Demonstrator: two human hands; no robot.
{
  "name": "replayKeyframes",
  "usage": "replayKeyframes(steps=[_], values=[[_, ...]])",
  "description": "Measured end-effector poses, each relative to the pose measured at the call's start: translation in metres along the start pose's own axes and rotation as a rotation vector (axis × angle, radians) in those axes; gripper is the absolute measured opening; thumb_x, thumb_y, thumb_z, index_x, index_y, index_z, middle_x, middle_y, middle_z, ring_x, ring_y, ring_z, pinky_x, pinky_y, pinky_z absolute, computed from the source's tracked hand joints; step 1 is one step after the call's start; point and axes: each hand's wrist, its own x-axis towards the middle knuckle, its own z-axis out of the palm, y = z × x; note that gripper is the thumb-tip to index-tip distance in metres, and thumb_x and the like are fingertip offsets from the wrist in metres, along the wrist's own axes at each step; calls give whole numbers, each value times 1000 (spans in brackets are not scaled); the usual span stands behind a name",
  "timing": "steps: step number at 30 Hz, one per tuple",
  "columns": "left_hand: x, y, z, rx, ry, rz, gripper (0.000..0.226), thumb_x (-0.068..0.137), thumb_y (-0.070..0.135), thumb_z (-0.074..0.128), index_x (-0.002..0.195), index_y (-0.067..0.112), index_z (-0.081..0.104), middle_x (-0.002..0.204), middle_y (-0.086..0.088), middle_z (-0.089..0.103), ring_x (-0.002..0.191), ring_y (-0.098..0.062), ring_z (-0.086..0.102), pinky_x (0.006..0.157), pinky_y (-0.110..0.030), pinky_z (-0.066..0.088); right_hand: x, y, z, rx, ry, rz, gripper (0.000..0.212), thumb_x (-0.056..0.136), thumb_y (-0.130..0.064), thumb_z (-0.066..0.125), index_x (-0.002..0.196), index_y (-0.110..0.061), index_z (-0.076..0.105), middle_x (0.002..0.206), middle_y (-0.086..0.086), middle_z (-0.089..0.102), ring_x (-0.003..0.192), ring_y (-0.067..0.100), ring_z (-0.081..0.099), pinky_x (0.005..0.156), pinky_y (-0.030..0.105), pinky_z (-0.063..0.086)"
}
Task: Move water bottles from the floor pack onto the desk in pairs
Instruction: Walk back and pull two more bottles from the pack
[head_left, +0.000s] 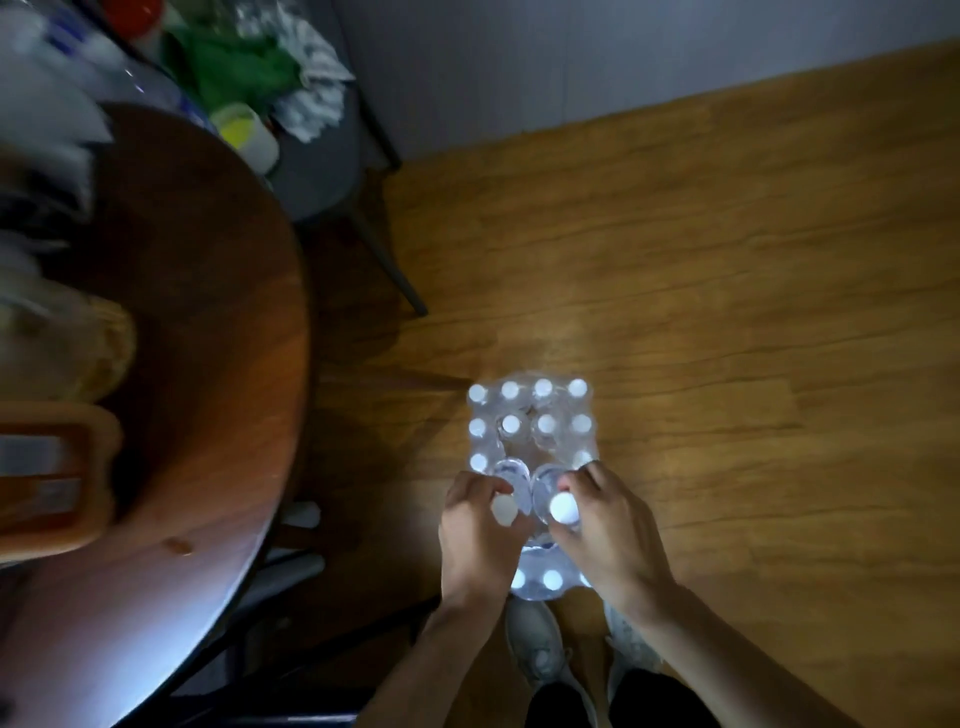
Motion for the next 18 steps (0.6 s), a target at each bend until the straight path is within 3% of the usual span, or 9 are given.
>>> replayKeyframes(steps=[6,14,18], values=[[-68,57,-84,-54,-5,-26,27,66,7,76,93,13,71,98,-1,65,87,-19,62,78,-32,54,-44,-46,-84,90,39,32,37,53,-21,89,80,-16,65,81,0,62,71,20,65,58,18,41],[-181,110,-177,-118,4,-7,27,66,10,77,93,14,71,94,6,58,81,-11,56,72,-18,44,-132,-103,-198,201,109,83,33,53,-15,87,77,-15,64,79,-1,60,61,19,62,53,19,40],[-235,126,-210,-120,35,2,25,67,15,78,91,16,71,90,8,56,79,-11,57,70,-20,47,-177,-123,-244,219,101,86,30,55,-12,85,76,-16,64,78,-3,58,61,17,60,50,13,35]])
